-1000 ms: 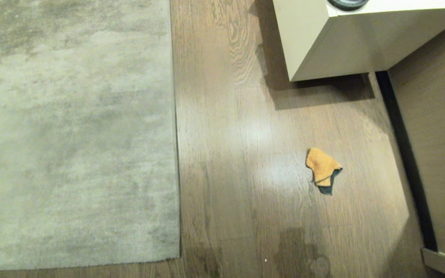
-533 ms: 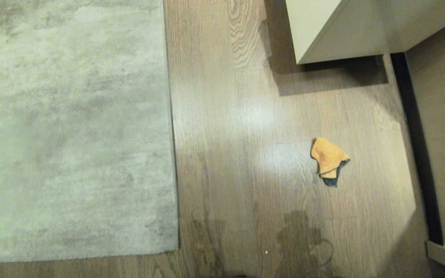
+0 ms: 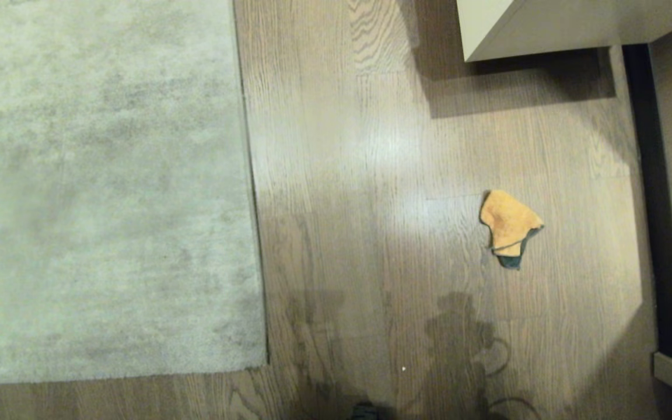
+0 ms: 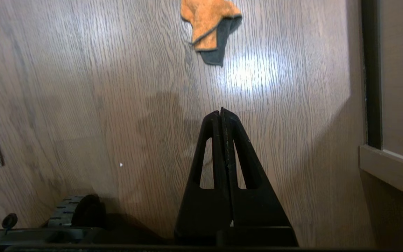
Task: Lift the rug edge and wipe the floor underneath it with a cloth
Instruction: Pick up the rag
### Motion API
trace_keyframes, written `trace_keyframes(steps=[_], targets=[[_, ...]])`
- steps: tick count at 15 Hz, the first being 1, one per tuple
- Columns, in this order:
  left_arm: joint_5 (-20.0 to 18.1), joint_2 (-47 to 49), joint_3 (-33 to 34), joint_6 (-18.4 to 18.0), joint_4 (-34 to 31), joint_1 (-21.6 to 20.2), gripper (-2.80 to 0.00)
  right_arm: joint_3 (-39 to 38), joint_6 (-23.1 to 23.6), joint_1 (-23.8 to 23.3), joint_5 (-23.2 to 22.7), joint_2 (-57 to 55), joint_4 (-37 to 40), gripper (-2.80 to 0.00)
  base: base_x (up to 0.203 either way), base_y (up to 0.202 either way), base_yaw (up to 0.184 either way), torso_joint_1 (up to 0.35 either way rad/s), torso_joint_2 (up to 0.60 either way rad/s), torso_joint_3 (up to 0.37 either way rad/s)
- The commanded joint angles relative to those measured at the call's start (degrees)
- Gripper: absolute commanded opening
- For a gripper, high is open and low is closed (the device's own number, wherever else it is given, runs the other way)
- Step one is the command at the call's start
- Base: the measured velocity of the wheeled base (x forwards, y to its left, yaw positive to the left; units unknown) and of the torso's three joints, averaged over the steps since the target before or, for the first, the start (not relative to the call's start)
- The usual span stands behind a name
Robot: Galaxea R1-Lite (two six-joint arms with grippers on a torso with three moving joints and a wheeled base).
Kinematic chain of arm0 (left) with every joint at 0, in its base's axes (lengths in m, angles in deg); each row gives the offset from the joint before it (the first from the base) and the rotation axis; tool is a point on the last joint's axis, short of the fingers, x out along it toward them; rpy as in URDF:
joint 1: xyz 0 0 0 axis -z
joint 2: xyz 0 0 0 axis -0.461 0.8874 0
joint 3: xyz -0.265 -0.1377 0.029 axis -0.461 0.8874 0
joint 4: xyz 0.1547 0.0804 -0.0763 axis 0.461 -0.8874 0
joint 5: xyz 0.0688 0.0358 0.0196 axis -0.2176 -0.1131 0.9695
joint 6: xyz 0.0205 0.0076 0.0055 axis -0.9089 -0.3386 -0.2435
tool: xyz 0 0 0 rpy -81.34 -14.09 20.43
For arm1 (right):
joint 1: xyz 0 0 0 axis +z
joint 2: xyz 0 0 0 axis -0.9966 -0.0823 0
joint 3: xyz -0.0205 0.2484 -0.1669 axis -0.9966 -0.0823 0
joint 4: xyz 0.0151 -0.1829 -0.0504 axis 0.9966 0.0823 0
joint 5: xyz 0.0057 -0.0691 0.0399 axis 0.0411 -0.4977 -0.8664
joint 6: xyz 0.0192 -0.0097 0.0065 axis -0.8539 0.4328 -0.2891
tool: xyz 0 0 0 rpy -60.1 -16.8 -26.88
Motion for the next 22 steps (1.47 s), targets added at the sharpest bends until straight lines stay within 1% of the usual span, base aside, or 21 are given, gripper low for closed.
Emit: trace_keyframes(steps=[1, 17, 22], targets=[[0.00, 0.00, 0.00, 0.01, -0.02, 0.00, -2.80, 0.00, -0.01, 0.01, 0.01, 0.00, -0.02, -2.80, 0.000, 0.000, 0.000, 0.002, 0.00, -0.193], [0.00, 0.00, 0.00, 0.01, -0.02, 0.00, -2.80, 0.00, -0.01, 0.01, 0.01, 0.00, -0.02, -2.80, 0.000, 0.000, 0.000, 0.002, 0.00, -0.194], [0.00, 0.00, 0.00, 0.01, -0.02, 0.00, -2.80, 0.00, -0.01, 0.01, 0.01, 0.00, -0.02, -2.80, 0.000, 0.000, 0.000, 0.002, 0.00, -0.039]])
